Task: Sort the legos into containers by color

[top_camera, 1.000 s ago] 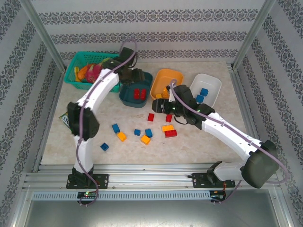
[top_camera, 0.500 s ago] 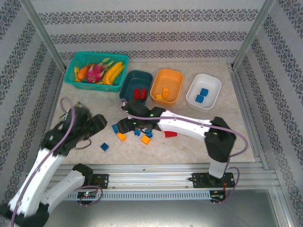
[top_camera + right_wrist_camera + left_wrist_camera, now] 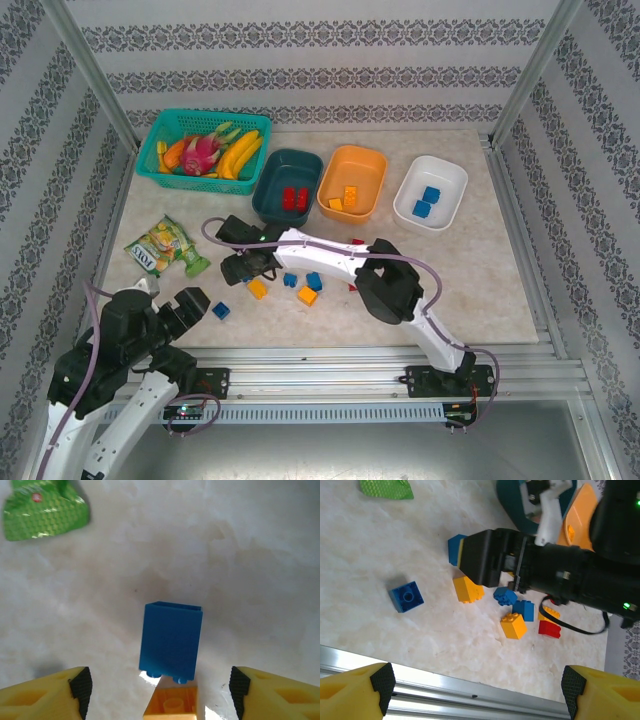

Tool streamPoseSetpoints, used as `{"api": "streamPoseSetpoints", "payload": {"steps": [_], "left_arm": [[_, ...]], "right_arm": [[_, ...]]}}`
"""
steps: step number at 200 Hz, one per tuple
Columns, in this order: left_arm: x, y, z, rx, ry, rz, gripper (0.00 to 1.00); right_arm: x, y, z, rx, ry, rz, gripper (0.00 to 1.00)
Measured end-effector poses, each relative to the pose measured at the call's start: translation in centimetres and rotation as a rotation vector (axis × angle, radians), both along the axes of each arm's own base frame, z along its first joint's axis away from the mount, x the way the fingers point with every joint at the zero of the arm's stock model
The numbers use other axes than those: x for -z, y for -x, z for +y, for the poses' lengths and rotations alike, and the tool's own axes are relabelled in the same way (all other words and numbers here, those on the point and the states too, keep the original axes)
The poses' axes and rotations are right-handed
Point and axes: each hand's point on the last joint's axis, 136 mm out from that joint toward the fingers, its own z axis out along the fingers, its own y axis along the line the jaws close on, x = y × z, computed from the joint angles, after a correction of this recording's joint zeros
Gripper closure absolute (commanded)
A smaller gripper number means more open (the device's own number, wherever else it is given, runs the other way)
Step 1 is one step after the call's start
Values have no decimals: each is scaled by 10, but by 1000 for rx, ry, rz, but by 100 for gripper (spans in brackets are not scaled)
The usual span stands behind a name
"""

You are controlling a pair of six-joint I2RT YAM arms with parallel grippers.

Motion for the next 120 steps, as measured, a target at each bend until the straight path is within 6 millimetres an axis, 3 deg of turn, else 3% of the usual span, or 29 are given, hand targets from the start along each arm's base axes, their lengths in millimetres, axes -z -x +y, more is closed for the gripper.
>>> {"api": "streamPoseSetpoints", "payload": {"steps": [35, 58, 92, 120], "left_arm": [[2, 3, -2, 12, 6, 15, 12], [1, 6, -2, 18, 10, 19, 12], [-5, 8, -2, 22, 17, 10, 12], [-7, 8, -10, 54, 47, 6, 12]], "right_arm": [[27, -5, 4, 10, 46, 30, 38], [37, -9, 5, 24, 62, 41, 50], [36, -18, 0, 52, 64, 42, 66], [30, -24, -7, 69, 67, 23, 70]]}}
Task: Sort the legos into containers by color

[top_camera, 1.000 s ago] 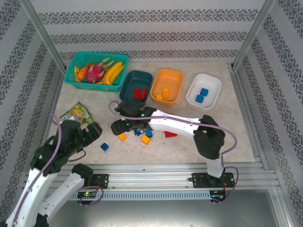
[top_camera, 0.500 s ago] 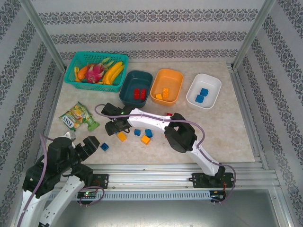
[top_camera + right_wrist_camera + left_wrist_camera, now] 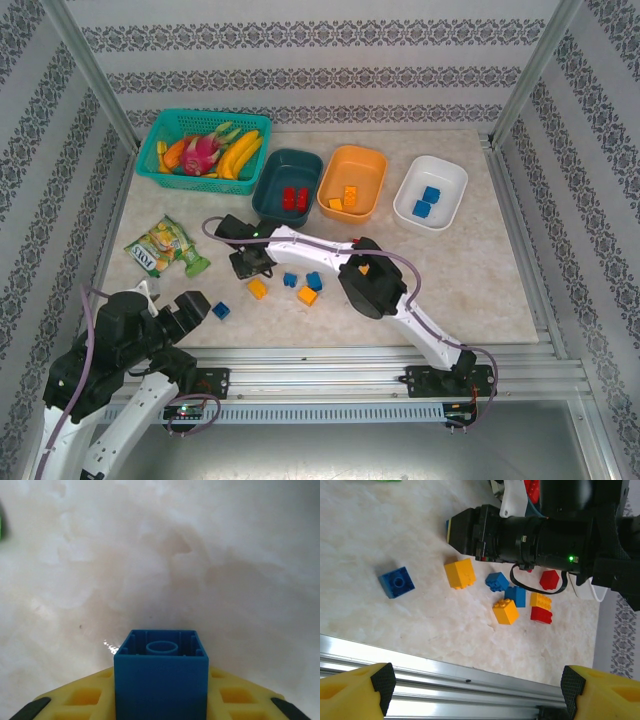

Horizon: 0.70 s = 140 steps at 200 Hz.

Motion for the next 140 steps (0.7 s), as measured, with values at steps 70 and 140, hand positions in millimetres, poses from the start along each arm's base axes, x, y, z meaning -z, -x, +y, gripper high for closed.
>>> {"api": "streamPoseSetpoints", "payload": {"steps": [70, 140], "left_arm": [[-38, -96, -74, 175, 110, -5, 12], [-61, -188, -183, 410, 128, -96, 12]], "right_arm": [[-144, -44, -130, 208, -123, -186, 71], [-158, -98, -361, 657, -82, -199, 70]]}}
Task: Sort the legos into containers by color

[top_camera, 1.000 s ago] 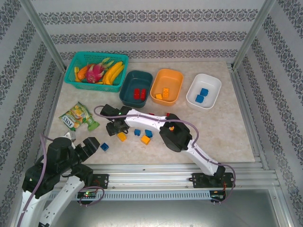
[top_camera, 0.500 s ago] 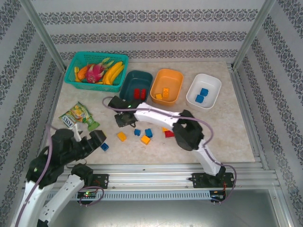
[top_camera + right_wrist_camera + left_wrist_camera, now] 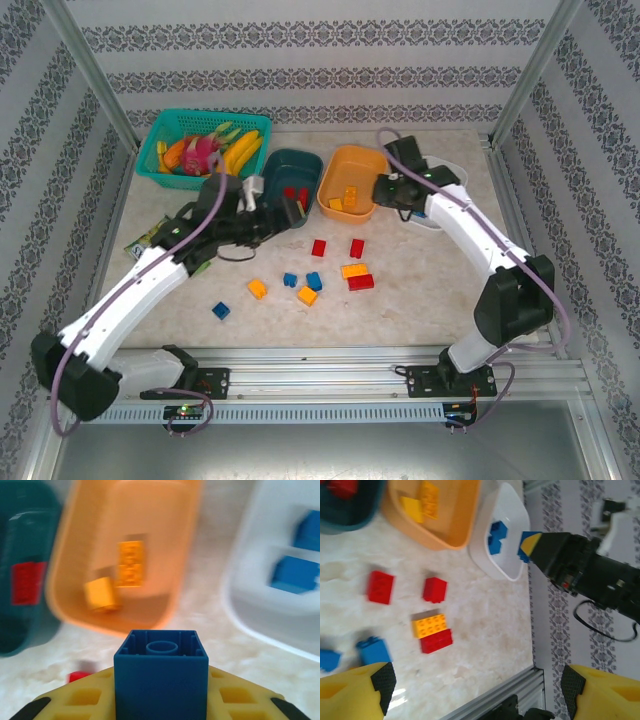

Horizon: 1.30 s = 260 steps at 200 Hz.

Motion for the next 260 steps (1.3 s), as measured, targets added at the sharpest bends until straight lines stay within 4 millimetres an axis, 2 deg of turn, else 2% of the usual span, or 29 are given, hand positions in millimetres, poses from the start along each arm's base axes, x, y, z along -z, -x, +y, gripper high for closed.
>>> {"api": "streamPoseSetpoints", "payload": {"steps": [16, 34, 57, 74, 102, 133, 181, 260], "left_arm": [[4, -9, -32, 58, -1, -9, 12], [12, -16, -64, 112, -5, -9, 12], [25, -26, -97, 159, -14, -2, 12], [32, -35, -112, 173, -19, 3, 12], [39, -49, -128, 181, -24, 5, 13], [40, -62, -140, 183, -21, -3, 13], [45, -75, -151, 185, -21, -1, 13], [45, -75, -152, 197, -35, -6, 13]], "right_arm": [[13, -1, -40, 87, 3, 46, 69], [24, -3, -74, 167, 8, 83, 69], [50, -7, -100, 232, 19, 152, 68], [74, -13, -111, 261, 29, 216, 68], [107, -30, -120, 286, 45, 301, 68], [124, -40, -127, 309, 62, 343, 68], [124, -41, -137, 355, 96, 355, 66], [123, -38, -138, 392, 93, 365, 43]]}}
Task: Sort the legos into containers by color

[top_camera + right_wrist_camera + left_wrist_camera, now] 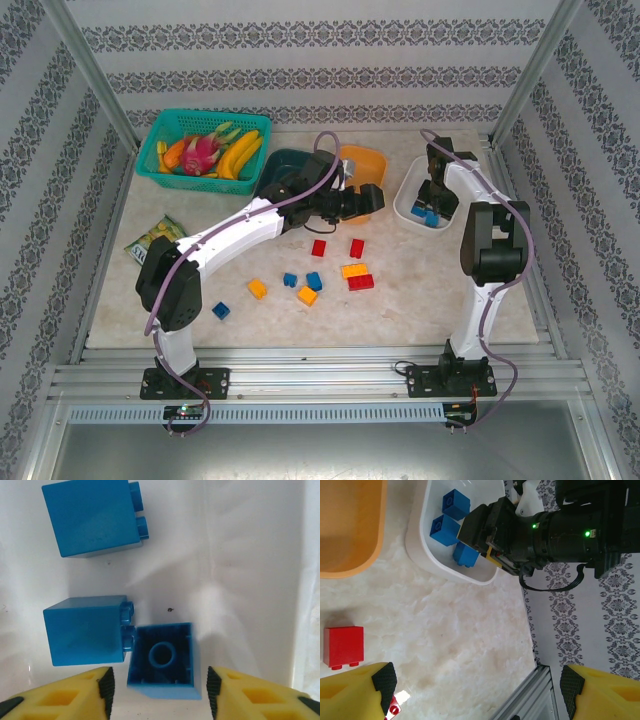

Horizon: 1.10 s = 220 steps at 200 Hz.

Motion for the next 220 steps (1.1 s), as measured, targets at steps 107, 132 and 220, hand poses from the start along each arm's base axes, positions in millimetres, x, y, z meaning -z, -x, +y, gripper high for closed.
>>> {"api": "streamPoseSetpoints", "payload": {"steps": [107, 132, 220], "left_arm": [[9, 26, 56, -81, -200, 17, 17], [27, 30, 78, -103, -335, 21, 17], [140, 26, 115, -40, -741, 115, 21]], "right_arm": [[-150, 4, 84, -221, -35, -398, 41], [-178, 60, 133, -385, -145, -535, 37], [-73, 233, 210, -684, -574, -410, 25]]}}
